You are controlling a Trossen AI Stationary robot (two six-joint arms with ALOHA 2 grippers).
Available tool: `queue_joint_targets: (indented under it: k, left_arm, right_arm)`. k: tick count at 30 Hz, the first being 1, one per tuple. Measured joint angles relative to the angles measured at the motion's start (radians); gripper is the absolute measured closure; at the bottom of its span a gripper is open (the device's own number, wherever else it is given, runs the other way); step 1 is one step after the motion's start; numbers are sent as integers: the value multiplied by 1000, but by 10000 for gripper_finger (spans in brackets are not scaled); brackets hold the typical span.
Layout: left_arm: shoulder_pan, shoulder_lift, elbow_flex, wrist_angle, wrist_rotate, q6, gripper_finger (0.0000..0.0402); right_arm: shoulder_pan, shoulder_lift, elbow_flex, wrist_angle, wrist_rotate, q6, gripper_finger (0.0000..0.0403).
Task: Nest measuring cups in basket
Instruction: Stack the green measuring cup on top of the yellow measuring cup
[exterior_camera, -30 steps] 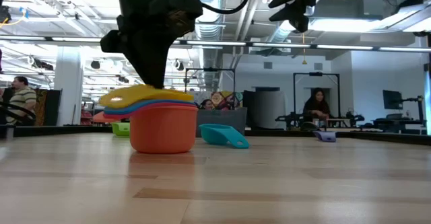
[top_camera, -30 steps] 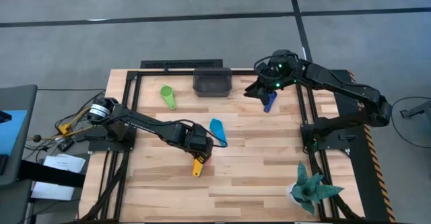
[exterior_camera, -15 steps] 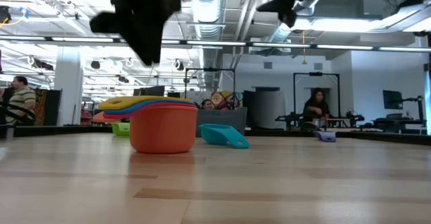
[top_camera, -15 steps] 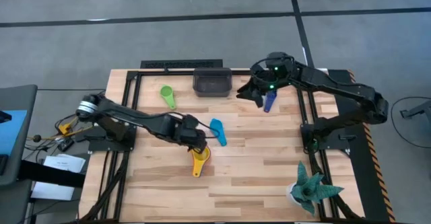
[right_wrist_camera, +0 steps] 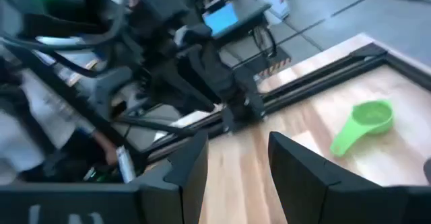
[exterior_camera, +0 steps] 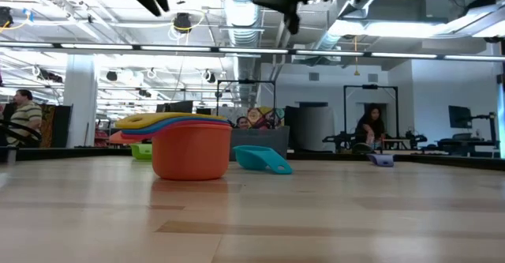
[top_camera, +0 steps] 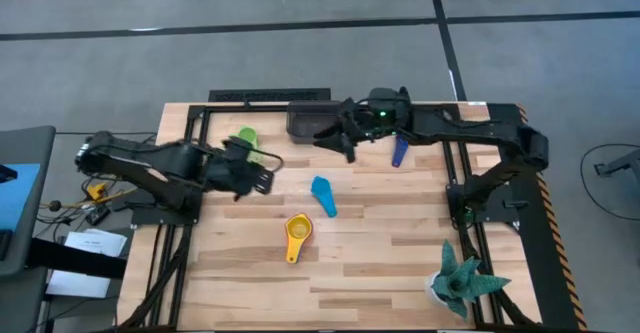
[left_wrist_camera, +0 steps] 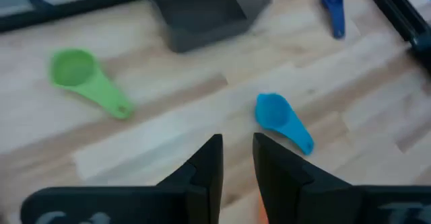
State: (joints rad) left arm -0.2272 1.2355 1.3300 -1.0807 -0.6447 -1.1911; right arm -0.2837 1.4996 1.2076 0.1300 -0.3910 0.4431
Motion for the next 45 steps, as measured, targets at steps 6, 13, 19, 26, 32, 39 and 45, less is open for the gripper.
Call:
queue_joint_targets:
  k: [6, 13, 19, 26, 32, 39, 45]
  left_arm:
    - [5, -122, 0, -140, -34, -2, 288]
    - [4, -208, 0, -286, -33, 4, 247]
    - [4, -251, 0, -364, -52, -23, 239]
    - [4, -273, 0, -429, -52, -83, 239]
    - [4, -276, 0, -454, -51, -124, 239]
    - [4, -276, 0, -456, -53, -142, 239]
    - [24, -276, 0, -456, -74, -153, 239]
  right_arm:
    - [62, 182, 180, 12, 146, -28, 223]
    - [93, 457, 469, 17, 251, -25, 223]
    - [113, 652, 698, -9, 298, -23, 223]
    - [128, 836, 970, -88, 344, -25, 223]
    - [127, 978, 1122, -139, 401, -25, 223]
    - [124, 1050, 1141, -92, 454, -25, 221]
    - [106, 1096, 1140, -67, 488, 1, 194]
